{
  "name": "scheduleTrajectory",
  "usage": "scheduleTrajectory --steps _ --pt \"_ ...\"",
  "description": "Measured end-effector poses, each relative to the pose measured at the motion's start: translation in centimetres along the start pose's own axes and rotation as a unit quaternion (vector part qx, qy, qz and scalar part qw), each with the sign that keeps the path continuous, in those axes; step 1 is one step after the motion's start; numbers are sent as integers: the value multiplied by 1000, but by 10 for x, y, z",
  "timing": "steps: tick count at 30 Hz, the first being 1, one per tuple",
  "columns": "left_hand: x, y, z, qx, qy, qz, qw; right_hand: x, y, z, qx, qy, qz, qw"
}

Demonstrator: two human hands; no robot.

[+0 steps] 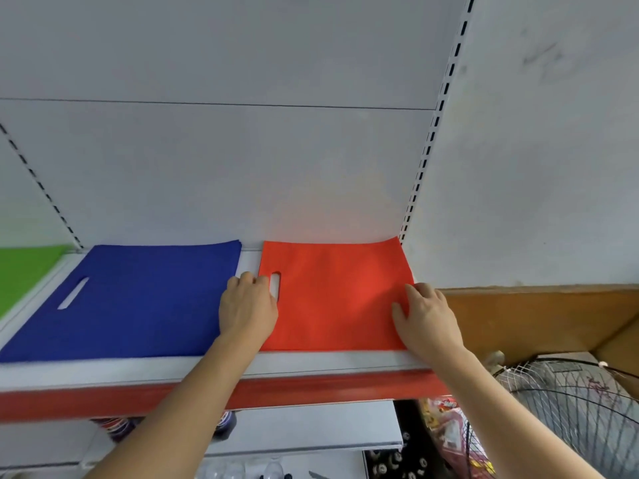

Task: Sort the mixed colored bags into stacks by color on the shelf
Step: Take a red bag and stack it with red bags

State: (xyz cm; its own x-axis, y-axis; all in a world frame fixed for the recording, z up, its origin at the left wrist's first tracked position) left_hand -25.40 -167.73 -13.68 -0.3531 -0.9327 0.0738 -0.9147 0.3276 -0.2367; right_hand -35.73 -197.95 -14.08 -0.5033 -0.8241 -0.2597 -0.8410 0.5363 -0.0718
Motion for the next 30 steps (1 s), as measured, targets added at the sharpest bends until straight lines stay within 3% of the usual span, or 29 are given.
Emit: scheduleTrajectory --steps 9,16,22,30 --pt "1 0 -6 -29 -35 -9 999 1 4 3 -35 40 0 999" --pt "-14 19 -20 33 -26 7 999 -25 6 4 26 42 -71 996" --pt "-61 59 -39 30 -46 -30 998 -103 40 13 44 1 -159 986" --pt "-172 133 -82 62 -56 -95 992 -248 116 22 48 10 -268 962"
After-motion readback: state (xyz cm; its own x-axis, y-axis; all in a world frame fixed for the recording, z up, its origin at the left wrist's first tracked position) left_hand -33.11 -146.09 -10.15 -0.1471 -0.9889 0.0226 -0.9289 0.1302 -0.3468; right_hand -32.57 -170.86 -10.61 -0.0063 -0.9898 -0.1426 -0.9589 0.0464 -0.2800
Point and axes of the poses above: each hand's wrist, its own y-axis away from the middle knuckle, its own z-axis out of the palm, x = y × z, the point moved 3 cm from there along -y, towards the middle knuckle, and after that the axes turned 11 degrees about z, right-handed, at the moved point
